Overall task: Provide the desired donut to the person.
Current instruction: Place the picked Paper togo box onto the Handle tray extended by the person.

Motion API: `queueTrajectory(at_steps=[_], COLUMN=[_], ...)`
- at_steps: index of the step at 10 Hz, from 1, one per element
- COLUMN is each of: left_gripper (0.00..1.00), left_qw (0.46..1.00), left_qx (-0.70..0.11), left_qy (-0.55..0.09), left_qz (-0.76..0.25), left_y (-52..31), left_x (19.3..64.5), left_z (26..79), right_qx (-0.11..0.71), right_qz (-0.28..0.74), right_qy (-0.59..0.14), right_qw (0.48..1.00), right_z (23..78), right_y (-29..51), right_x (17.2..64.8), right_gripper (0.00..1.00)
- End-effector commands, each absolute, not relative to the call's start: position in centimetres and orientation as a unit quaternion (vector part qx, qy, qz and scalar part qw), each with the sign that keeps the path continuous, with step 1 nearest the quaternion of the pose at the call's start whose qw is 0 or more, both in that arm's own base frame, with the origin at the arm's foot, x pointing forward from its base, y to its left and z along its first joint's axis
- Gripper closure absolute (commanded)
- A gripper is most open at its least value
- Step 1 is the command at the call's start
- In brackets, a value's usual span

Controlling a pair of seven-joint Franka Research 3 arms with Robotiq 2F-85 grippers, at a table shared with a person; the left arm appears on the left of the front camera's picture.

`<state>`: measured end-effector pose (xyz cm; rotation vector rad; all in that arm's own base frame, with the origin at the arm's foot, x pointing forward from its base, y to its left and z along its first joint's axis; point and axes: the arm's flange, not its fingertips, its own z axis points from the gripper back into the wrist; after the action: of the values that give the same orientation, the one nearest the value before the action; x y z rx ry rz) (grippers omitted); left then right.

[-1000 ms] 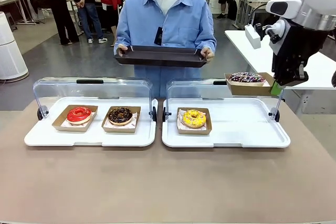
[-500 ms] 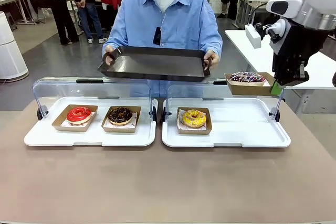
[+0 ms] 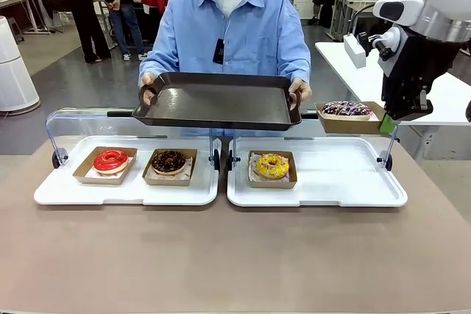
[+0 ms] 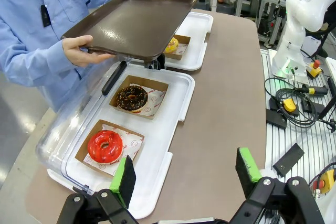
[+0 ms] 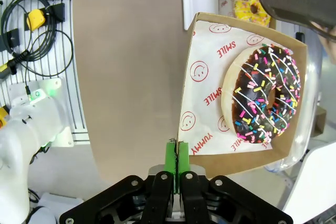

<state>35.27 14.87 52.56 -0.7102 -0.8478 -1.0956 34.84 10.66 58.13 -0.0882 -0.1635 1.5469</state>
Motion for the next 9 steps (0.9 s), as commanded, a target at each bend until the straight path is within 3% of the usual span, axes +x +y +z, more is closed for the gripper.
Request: queueTrajectory(at_steps=[1,6,9], left_gripper=[0.00,0.00,0.00], left_qw=[0.707,0.707,0.707], left_qx=[-0.323,-0.323,-0.323], left_qy=[-0.391,-0.391,-0.391], left_qz=[-0.492,-0.492,-0.492], left_y=[14.9,14.9,14.9], left_x=[35.3,35.3,35.3], left_z=[52.8,52.8,52.8], right_qx=[-0.046,-0.040,-0.090], right_qz=[0.695,0.698,0.719], right_qy=[-0.069,-0.074,-0.080], right_qw=[0.715,0.712,0.684], right_z=[57.8,58.1,62.9], right_y=[10.6,10.7,17.0], right_x=[34.5,34.8,33.8], right_gripper=[1.00,0.98,0.98])
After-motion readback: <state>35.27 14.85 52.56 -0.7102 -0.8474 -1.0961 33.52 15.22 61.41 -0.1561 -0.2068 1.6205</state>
